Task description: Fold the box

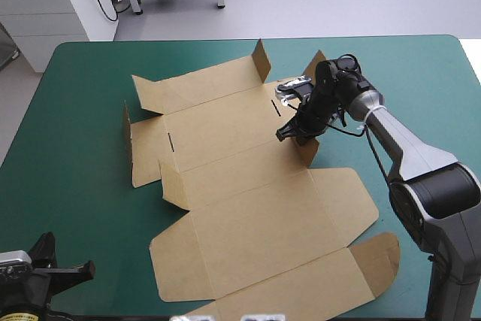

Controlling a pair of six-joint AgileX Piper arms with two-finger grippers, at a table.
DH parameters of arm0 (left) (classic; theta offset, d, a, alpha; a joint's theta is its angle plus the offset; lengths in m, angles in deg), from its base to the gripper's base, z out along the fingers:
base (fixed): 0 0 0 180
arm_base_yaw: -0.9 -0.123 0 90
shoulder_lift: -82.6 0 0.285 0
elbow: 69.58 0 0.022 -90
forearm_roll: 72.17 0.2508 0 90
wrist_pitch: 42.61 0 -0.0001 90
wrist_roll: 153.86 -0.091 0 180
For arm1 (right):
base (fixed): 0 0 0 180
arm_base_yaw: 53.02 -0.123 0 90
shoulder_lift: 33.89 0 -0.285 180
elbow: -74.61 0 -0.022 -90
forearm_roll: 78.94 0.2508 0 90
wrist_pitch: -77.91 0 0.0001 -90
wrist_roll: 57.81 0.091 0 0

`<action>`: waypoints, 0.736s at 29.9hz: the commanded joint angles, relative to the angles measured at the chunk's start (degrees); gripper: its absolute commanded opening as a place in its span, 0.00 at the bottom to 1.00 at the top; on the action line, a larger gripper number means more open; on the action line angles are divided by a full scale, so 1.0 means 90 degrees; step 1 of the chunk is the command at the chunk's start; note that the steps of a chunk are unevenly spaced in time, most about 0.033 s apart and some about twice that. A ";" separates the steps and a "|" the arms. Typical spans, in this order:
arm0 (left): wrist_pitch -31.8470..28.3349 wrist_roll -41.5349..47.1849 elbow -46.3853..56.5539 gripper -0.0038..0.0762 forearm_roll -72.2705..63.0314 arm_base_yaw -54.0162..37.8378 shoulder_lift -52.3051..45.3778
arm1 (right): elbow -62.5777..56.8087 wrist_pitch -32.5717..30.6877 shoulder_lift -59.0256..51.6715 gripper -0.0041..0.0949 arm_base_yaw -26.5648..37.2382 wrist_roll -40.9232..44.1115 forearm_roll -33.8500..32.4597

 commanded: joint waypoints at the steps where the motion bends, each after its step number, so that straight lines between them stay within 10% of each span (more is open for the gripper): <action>1: -0.0478 0.0023 -0.0155 0.04 -0.0013 0.0032 0.0111 | 0.0503 -0.0142 -0.0357 0.02 0.0020 -0.1532 0.0046; 22: -0.0478 0.0023 -0.0155 0.04 -0.0013 0.0032 0.0111 | 0.1834 0.0360 0.0235 0.02 -0.0422 -0.5993 0.0346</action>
